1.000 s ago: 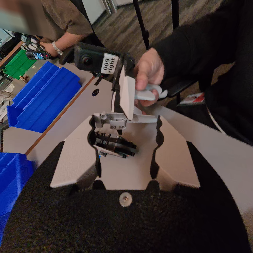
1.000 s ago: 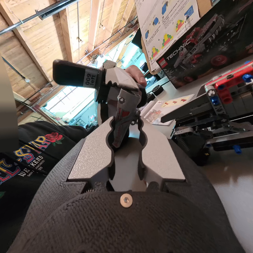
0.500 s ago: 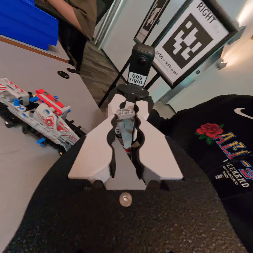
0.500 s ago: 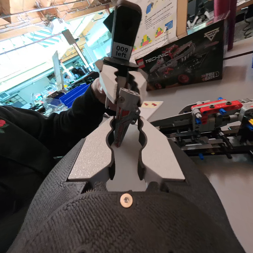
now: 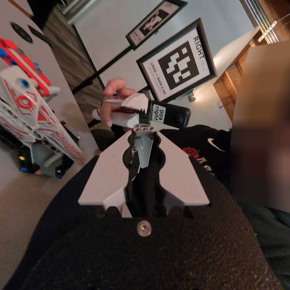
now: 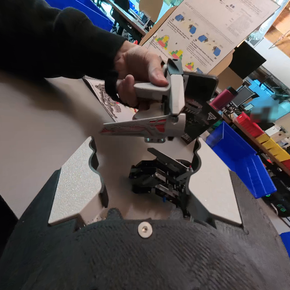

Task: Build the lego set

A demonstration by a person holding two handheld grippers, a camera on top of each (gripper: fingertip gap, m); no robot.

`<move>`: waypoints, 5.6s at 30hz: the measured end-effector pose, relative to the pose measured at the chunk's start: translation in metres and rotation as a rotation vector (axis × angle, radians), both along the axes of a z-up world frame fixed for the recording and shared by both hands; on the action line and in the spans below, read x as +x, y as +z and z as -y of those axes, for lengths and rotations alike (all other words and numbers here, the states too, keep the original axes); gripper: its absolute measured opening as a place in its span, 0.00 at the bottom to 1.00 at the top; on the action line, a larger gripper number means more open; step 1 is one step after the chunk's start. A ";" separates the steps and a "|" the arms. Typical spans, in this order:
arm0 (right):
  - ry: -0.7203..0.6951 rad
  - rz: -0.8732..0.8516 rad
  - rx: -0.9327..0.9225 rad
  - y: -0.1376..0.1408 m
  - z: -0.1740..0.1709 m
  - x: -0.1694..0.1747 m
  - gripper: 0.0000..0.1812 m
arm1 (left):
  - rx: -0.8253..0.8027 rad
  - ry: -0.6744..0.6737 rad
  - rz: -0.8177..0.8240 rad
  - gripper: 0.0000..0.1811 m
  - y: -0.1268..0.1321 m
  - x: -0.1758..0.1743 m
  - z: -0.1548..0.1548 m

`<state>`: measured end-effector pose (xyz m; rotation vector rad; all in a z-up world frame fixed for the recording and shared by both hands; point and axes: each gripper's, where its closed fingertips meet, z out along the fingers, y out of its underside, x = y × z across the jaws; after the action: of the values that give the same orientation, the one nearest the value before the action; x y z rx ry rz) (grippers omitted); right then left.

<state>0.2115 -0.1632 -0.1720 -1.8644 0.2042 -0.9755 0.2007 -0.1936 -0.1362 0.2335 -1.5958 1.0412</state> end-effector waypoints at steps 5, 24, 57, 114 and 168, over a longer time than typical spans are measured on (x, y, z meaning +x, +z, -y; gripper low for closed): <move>0.022 0.044 -0.033 0.000 -0.004 -0.001 0.61 | 0.027 -0.013 0.009 0.13 -0.008 -0.003 0.003; 0.070 -0.049 0.102 -0.004 -0.010 -0.009 0.53 | 0.084 -0.024 0.060 0.12 -0.022 -0.003 0.002; 0.000 0.027 0.017 -0.005 -0.013 -0.008 0.55 | 0.013 -0.054 0.125 0.13 -0.015 -0.005 -0.004; -0.197 -0.539 0.511 -0.032 0.060 0.049 0.54 | -0.275 -0.042 0.978 0.25 -0.069 0.078 0.069; -0.081 -0.723 0.532 -0.043 0.049 0.033 0.54 | -0.360 0.068 1.079 0.61 -0.079 0.051 0.031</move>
<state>0.2442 -0.2123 -0.2146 -1.6312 0.8853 -0.2113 0.2519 -0.2244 -0.2152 -0.6331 -2.2770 1.6188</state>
